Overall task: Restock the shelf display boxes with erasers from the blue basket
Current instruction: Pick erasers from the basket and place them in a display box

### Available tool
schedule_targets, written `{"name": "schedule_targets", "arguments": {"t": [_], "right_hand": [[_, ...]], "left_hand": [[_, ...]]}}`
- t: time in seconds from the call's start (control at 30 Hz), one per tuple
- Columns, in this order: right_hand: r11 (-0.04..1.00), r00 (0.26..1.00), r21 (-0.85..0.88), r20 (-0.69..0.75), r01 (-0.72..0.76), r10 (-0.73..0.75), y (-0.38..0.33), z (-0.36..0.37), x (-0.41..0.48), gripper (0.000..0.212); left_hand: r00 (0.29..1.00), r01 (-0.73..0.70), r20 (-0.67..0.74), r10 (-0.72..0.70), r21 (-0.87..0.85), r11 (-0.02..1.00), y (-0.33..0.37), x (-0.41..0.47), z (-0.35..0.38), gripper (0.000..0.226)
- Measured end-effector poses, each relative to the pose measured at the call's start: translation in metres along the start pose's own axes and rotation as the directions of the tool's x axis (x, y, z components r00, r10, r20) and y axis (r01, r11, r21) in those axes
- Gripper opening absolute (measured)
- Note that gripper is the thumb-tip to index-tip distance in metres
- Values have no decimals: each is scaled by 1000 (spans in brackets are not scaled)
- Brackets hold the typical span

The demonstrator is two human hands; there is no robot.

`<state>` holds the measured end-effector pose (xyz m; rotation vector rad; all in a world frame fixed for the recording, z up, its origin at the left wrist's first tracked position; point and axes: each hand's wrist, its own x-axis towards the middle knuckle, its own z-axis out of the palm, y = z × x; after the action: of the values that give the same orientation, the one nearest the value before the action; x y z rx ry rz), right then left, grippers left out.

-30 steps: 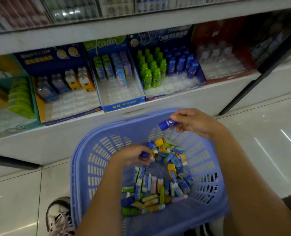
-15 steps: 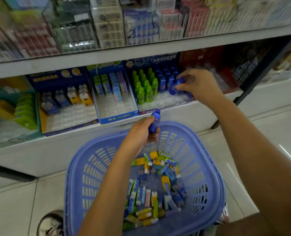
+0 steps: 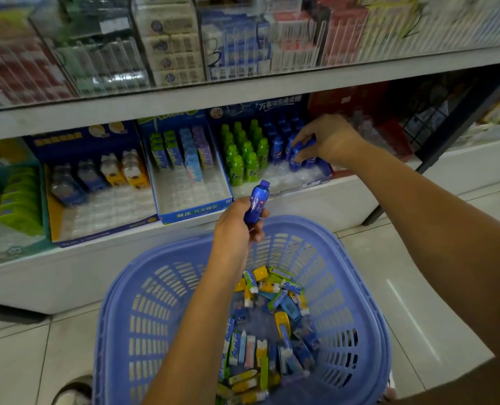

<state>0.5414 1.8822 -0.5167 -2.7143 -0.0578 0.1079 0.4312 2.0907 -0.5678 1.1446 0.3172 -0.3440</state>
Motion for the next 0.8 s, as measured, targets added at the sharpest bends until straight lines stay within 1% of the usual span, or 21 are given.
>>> {"name": "schedule_targets", "arguments": {"t": [0.1,0.2,0.33,0.4,0.47,0.57,0.6,0.63,0.67,0.7,0.73,0.77,0.8], "right_hand": [[999,999,-35,26,-20,21,-4,-3,2,39],[997,999,-72,39,-20,22,-7,-5,3,40],[998,999,-55,11,-37,37,-7,-3,-3,40],[999,999,-39,2,-35,35,-7,-3,-5,40],[998,999,-44,6,-35,35,-9,-4,-5,40],[995,998,-97,44,-31,36,-13,-7,-8,41],[994,1000,-107,26,-11,14,-15,-7,-11,42],[996,1000,-92,-21,20,-22,-18,-6,-15,43],[998,994,-39,-91,57,-60,-22,-3,-20,42],[995,985,55,-156,84,-75,-28,0,-27,39],[978,984,191,-167,89,-57,-35,1,-35,33],[935,995,347,-95,70,-39,-43,2,-44,28],[874,997,486,40,34,-61,-49,2,-52,27]], "left_hand": [[998,11,65,-7,-61,998,1,-1,3,23],[992,-27,125,26,7,1000,1,-4,3,20],[982,-81,175,74,35,996,-1,-10,0,17],[978,-113,182,100,62,992,-3,-13,-1,23],[975,-144,183,125,93,985,-3,-16,-2,23],[969,-203,169,178,145,968,-1,-20,-5,25],[966,-227,163,201,164,960,0,-21,-6,26],[961,-253,156,227,174,952,1,-22,-7,27],[955,-282,147,258,171,944,2,-23,-7,28],[948,-310,133,291,162,937,3,-23,-6,29],[940,-336,115,321,152,929,3,-22,-6,29],[933,-358,94,347,144,923,3,-22,-5,29],[927,-374,76,367,139,917,2,-21,-4,28]]}}
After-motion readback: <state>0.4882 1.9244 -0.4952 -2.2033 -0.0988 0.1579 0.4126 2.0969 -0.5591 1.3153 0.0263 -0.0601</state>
